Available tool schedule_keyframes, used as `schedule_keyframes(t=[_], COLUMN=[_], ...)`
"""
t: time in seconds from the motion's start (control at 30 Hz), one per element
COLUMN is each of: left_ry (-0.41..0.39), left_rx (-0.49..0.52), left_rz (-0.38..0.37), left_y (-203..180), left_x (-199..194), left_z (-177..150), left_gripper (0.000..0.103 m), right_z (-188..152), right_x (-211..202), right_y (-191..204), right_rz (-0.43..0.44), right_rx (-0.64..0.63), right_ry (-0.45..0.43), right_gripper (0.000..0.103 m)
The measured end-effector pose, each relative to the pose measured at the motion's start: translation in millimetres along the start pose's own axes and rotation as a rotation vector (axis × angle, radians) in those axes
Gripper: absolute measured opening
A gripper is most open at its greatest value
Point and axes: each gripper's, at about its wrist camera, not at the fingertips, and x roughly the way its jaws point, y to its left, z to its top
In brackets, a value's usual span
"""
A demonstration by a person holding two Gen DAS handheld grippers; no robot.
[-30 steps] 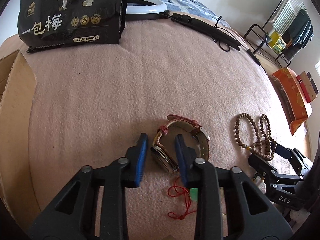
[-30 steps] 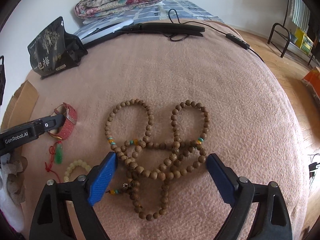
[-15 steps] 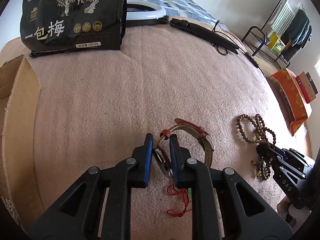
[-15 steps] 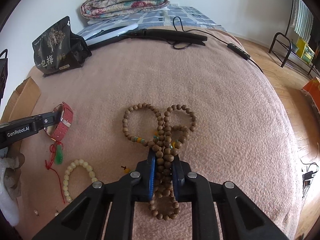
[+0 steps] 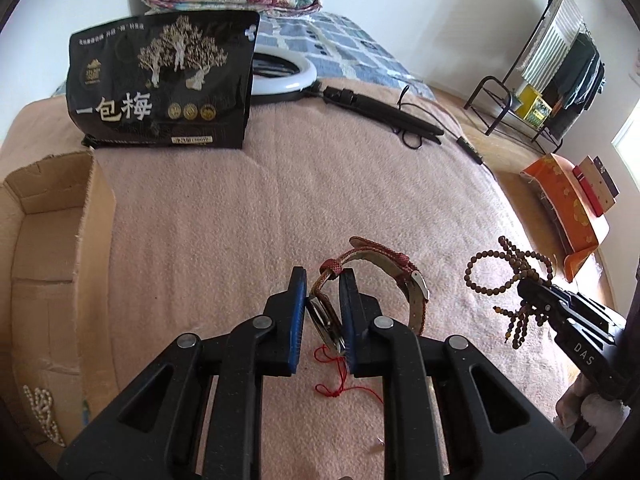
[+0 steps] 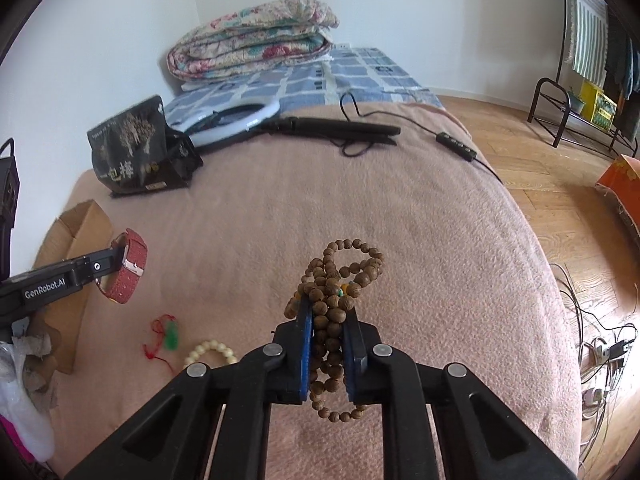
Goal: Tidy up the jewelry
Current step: 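Carry the watch in the left tool while the right tool carries the prayer beads over the box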
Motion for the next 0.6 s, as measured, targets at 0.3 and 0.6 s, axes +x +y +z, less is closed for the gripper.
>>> schedule_keyframes(t=[0.3, 0.6], left_ry=[-0.063, -0.118], left_rx=[-0.010, -0.080], left_rz=[-0.002, 0.015], left_y=[18, 66], left_x=[-50, -96], left_z=[-2, -4], left_gripper=[0.015, 0.015], right_z=[7, 4], right_x=[-55, -91], right_y=[23, 70], right_rz=[0.031, 0.107], right_rx=[0.016, 0.000], right_ry=[-0.092, -0.153], right_gripper=[0.011, 0.011])
